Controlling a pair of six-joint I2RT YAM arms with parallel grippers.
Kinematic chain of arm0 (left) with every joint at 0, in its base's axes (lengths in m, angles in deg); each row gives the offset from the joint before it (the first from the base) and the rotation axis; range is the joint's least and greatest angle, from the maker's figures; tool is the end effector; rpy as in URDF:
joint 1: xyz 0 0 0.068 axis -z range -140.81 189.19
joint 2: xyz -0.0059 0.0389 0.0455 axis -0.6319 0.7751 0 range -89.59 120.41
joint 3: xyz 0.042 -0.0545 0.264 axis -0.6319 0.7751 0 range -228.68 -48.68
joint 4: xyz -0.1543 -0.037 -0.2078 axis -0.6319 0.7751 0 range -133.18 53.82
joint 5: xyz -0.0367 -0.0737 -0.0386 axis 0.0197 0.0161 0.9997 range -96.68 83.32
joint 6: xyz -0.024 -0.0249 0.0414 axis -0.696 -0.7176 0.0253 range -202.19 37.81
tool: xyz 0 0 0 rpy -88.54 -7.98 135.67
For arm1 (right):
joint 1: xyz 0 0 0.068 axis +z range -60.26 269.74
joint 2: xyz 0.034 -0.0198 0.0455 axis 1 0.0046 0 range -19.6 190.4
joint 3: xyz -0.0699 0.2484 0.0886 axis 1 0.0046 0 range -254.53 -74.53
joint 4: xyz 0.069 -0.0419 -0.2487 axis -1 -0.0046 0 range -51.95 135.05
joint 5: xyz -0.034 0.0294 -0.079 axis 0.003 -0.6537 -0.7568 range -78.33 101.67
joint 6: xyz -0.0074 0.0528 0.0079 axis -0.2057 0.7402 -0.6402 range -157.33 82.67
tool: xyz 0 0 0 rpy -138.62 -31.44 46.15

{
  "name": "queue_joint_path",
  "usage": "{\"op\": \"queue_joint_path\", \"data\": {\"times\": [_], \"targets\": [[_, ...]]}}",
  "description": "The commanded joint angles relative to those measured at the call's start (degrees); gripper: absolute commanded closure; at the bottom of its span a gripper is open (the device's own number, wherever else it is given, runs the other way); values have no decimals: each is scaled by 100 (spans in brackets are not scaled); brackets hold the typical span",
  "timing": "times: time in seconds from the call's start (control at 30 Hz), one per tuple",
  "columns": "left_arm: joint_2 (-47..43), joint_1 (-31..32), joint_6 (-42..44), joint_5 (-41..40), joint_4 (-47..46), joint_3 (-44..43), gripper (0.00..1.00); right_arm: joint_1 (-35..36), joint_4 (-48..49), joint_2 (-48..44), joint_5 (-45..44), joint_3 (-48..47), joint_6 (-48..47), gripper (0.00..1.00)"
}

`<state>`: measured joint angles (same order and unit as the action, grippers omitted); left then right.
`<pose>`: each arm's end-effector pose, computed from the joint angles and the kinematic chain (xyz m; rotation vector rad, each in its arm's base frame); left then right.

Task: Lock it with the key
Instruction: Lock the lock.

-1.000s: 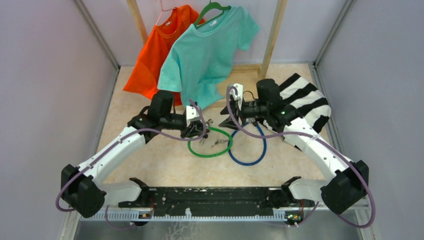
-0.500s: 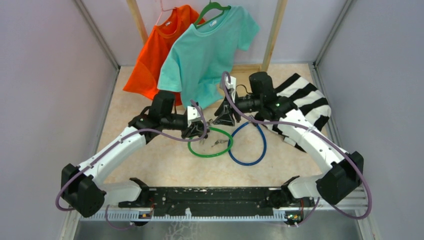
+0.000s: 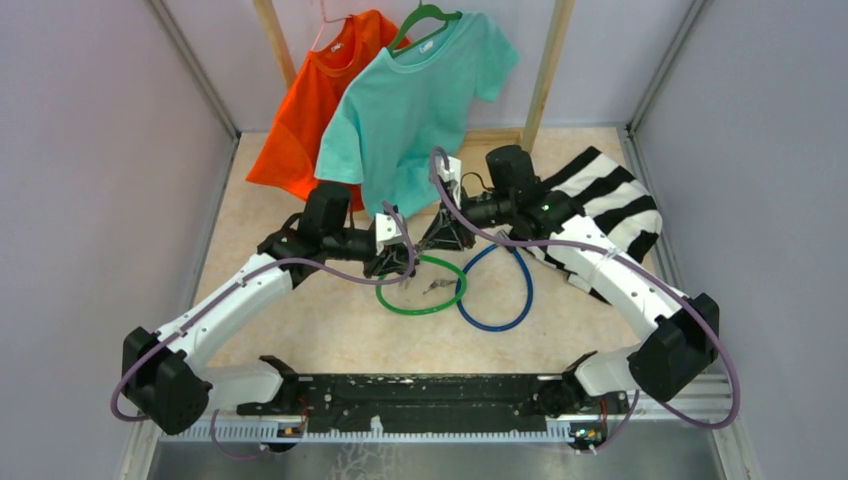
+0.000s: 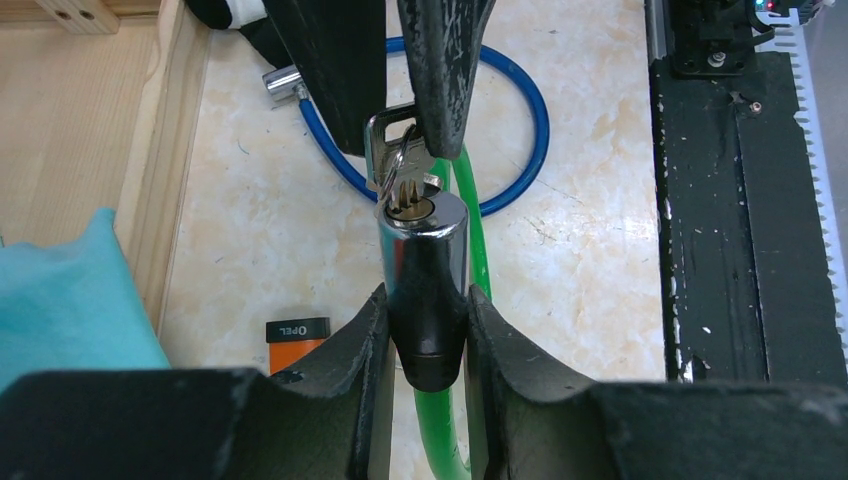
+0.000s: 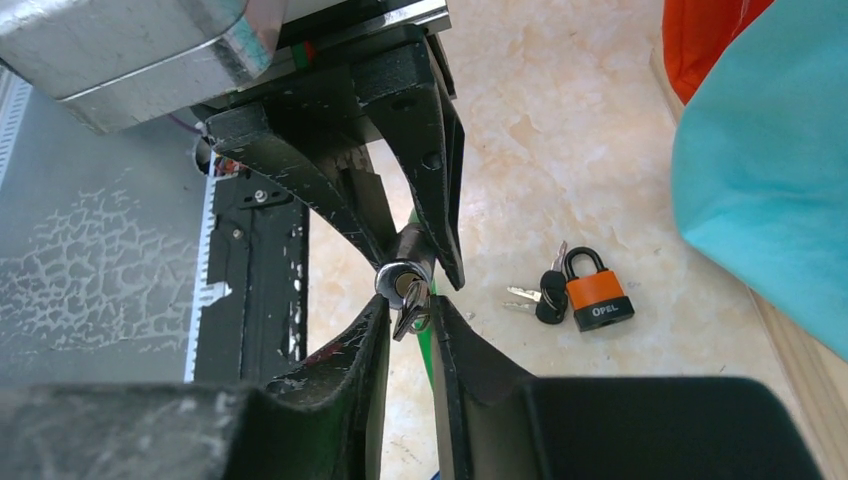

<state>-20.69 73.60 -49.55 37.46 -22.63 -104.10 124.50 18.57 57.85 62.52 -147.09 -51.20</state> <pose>0.2002 -0.1672 0.3052 1.4947 1.4596 -0.8447 0.2259 0.1905 0.3599 -1.3254 1.6215 1.1519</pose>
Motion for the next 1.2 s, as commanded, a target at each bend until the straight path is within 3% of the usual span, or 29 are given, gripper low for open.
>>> {"op": "queue_joint_path", "data": {"times": [0.0, 0.3, 0.8, 1.17], "targets": [[44, 74, 51, -37, 168, -11, 100, 96, 23, -1, -53, -321, -217, 82], [33, 83, 50, -14, 177, 9, 100, 151, -100, -2, -154, -388, -512, 91], [-35, 83, 324, 510, 359, 16, 100, 268, -833, -25, -12, -393, -3110, 100], [-42, 83, 333, 550, 374, 5, 100, 275, -1168, -63, -360, -437, -4230, 100]]}}
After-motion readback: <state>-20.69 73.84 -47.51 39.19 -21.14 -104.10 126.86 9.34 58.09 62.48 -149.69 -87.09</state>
